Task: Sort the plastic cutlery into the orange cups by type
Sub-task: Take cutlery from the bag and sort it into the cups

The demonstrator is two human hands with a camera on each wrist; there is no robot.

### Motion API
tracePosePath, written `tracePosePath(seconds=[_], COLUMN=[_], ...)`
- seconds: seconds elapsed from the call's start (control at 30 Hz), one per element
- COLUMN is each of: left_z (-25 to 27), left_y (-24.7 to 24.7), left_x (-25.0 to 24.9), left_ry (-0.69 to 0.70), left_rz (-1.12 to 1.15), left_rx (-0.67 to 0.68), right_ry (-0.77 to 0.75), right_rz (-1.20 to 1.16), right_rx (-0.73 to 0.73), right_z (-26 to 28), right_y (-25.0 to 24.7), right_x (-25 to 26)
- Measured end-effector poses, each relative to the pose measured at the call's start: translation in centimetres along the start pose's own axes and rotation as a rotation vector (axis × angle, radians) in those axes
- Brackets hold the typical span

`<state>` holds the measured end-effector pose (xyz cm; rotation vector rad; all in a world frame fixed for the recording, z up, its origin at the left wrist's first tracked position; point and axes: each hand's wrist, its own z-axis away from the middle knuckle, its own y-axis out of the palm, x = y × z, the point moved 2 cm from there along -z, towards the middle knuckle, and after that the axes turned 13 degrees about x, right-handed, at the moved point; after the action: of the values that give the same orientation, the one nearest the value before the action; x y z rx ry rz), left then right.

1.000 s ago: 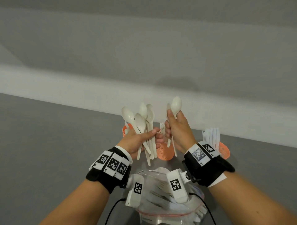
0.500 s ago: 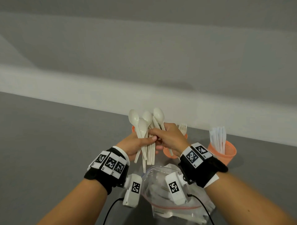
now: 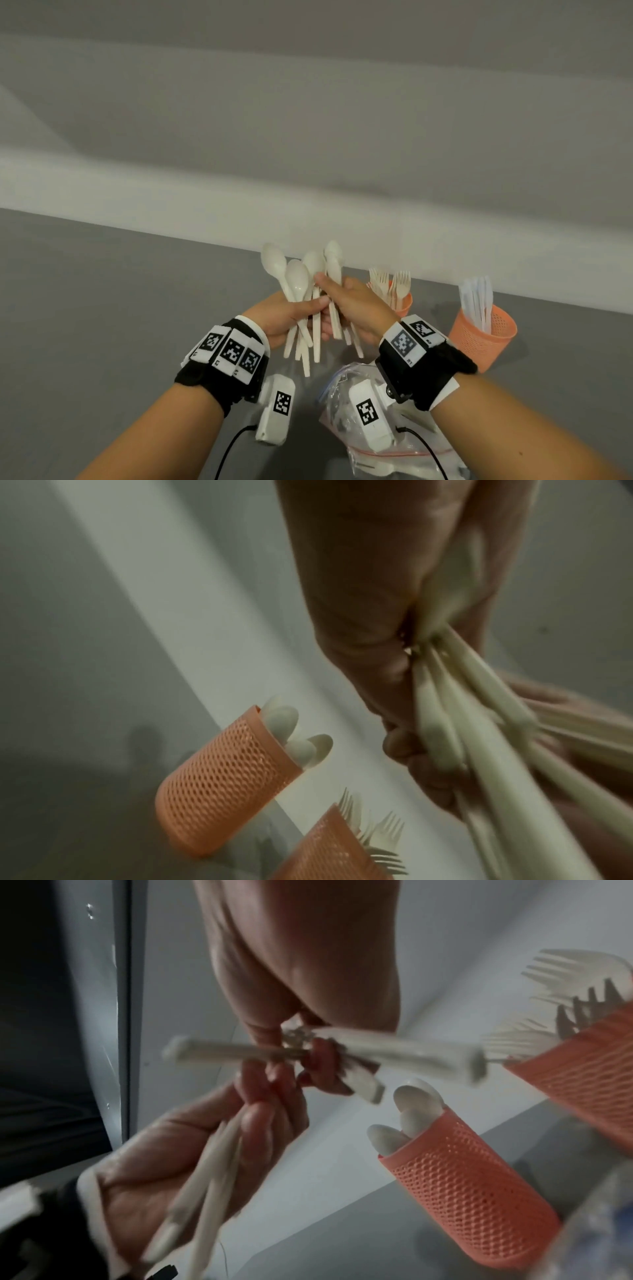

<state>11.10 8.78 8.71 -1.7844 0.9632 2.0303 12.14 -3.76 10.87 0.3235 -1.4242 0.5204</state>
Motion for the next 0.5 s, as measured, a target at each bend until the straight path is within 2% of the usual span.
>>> tracePosePath(seconds=[0.13, 0.23, 0.4, 0.5], left_z=[-0.6, -1.0, -2.8, -3.8], left_y=[0.0, -0.2, -1.1, -1.3], left_x=[-0.6, -1.1, -1.7, -2.6], left_ry=[-0.055, -0.158, -0.330, -0.343], left_rz=[-0.234, -0.339, -0.492, -0.562], left_rx=[0.027, 0.115, 0.122, 0.063], right_ry=[-0.044, -0.030, -0.014, -0.056], right_rz=[-0.012, -0.017, -0.061, -0.044], right_rx=[0.095, 0.098, -0.059, -0.179], right_z=[0.0, -0.6, -2.1, -2.9], right_y=[1.0, 1.0, 0.7, -0.1], right_x=[0.7, 0.7, 0.5, 0.7])
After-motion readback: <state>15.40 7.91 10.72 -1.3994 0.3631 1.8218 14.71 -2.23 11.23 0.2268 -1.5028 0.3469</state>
